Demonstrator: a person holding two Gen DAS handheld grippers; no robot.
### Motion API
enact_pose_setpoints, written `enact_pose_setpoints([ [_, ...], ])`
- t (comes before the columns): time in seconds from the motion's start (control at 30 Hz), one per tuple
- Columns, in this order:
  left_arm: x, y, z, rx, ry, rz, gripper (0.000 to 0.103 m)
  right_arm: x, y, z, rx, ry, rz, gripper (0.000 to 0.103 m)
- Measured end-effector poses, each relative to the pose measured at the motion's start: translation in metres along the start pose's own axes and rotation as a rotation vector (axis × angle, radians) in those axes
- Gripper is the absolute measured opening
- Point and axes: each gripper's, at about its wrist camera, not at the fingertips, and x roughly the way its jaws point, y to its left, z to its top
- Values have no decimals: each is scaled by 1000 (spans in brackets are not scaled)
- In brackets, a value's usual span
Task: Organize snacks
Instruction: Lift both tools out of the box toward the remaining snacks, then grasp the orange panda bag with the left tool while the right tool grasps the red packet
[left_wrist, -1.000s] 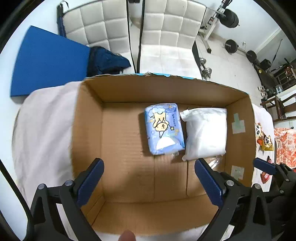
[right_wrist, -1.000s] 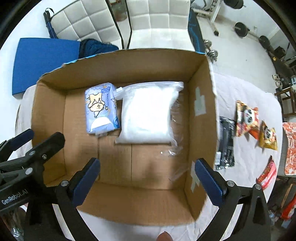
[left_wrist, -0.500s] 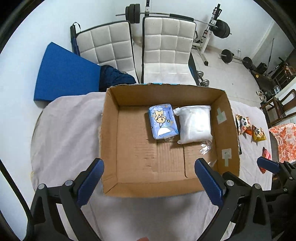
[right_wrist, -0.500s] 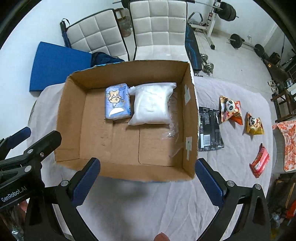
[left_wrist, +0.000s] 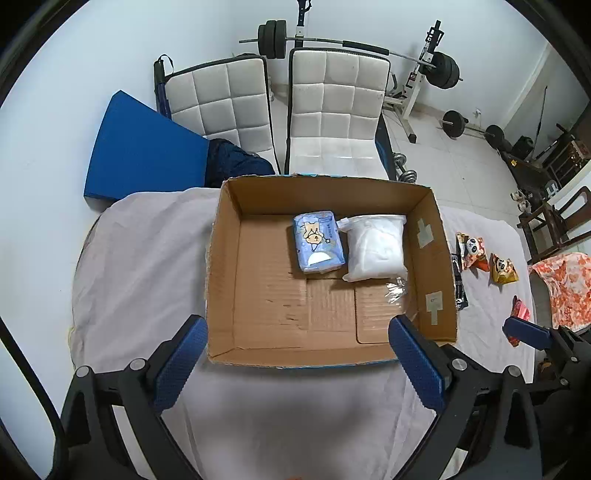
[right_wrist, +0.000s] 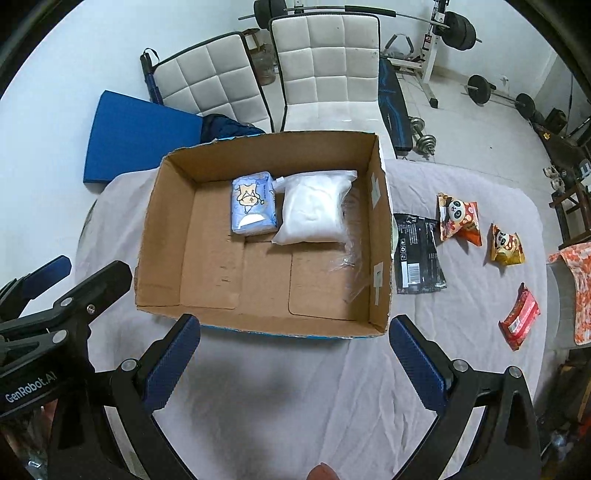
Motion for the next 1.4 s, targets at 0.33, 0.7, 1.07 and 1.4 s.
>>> enact_pose_setpoints([
  [0.33, -11, -51, 0, 1, -1, -4, 100, -18, -68, -4, 59, 4, 66, 103],
  [0.7, 47, -225, 2, 188, 131, -126, 100, -12, -279, -35, 346, 58, -43, 103],
  [1.07, 160, -338, 42, 254, 305, -124, 100, 72, -454, -59, 684, 191, -66, 103],
  [1.4, 235, -344, 67, 176, 405, -126, 100, 165, -470, -66, 747, 375, -27, 53],
])
